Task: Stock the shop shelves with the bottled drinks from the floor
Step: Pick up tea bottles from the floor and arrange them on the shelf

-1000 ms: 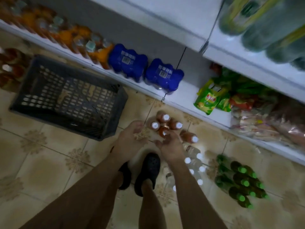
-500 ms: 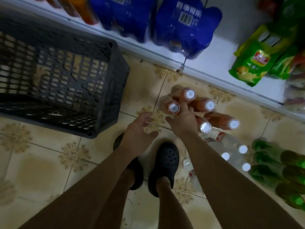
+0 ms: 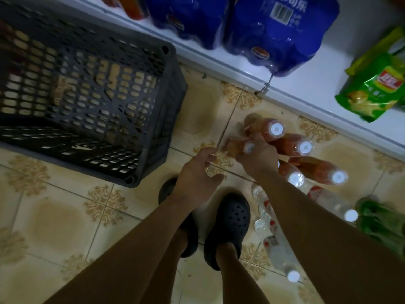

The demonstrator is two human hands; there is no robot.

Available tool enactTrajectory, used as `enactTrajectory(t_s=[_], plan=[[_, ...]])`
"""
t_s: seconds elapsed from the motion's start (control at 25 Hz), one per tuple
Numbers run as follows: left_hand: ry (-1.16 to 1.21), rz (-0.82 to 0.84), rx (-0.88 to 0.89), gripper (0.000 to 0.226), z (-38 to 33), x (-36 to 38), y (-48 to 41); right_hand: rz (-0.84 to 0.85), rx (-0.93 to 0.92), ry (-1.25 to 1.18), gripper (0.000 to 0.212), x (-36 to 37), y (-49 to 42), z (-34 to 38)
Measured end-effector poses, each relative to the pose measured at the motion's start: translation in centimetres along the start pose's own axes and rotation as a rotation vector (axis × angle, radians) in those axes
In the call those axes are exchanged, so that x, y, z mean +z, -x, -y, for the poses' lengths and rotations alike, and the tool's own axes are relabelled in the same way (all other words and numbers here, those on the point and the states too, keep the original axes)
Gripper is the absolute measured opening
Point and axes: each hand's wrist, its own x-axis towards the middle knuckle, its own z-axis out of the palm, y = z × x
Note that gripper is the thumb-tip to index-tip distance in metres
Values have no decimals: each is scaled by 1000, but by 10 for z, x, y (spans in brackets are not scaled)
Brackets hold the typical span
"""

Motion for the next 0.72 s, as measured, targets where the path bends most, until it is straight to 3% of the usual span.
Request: enactTrajectory(t_s=[0.36,0.72], plan=[[-183,-4,117,62,-116,-47,88,-25,13,-244,67,-88,130,46],[-303,-20,231,78,-231,-136,277,-78,-148,-396,44,-268,319,123]])
